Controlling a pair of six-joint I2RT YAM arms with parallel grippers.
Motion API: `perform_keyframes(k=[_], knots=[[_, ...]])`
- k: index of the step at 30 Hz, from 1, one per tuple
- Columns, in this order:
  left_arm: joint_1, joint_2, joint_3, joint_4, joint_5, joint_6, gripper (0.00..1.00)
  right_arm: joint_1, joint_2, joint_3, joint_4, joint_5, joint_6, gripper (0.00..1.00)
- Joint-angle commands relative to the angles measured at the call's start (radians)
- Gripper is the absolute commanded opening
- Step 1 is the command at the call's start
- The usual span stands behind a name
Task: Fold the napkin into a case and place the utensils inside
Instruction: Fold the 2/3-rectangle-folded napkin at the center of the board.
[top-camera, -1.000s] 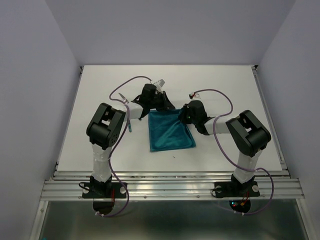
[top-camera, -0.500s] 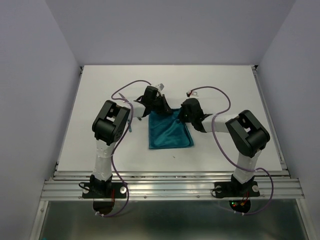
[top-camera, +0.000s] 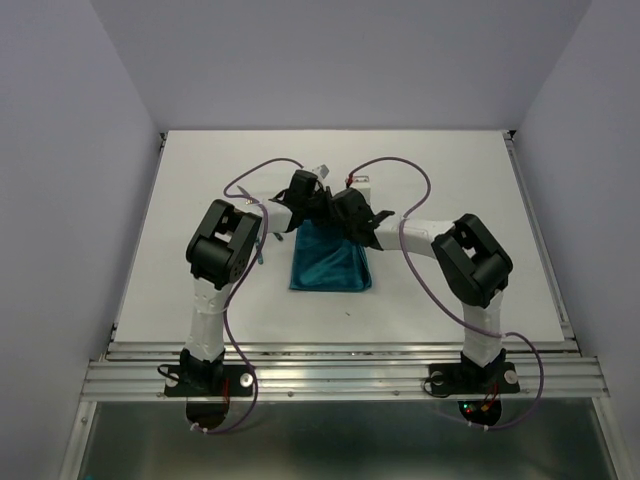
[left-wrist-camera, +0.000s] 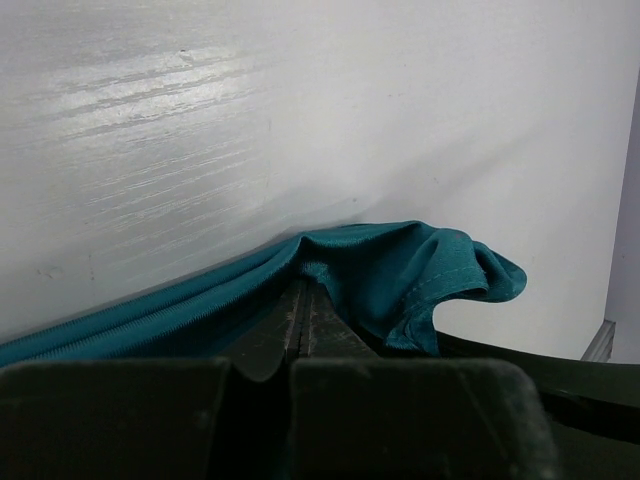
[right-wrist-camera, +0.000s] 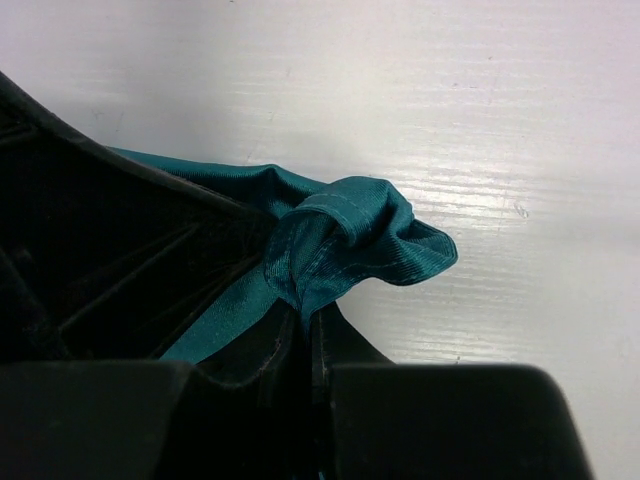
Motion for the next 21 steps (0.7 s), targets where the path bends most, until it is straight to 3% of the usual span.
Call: perform_keyframes(k=[1, 11, 21], knots=[[-0.003, 0.013, -0.012, -0.074, -0.056, 0.036, 0.0, 0.029, 0.05, 0.1, -0.162, 0.104, -0.019, 0.01], [-0.001, 0.005, -0.026, -0.062, -0.055, 0.026, 0.0, 0.051, 0.162, 0.315, -0.386, 0.13, -0.053, 0.01], [-0.003, 0.002, -0.044, -0.036, -0.032, 0.016, 0.0, 0.06, 0.207, 0.389, -0.483, 0.069, -0.063, 0.01]])
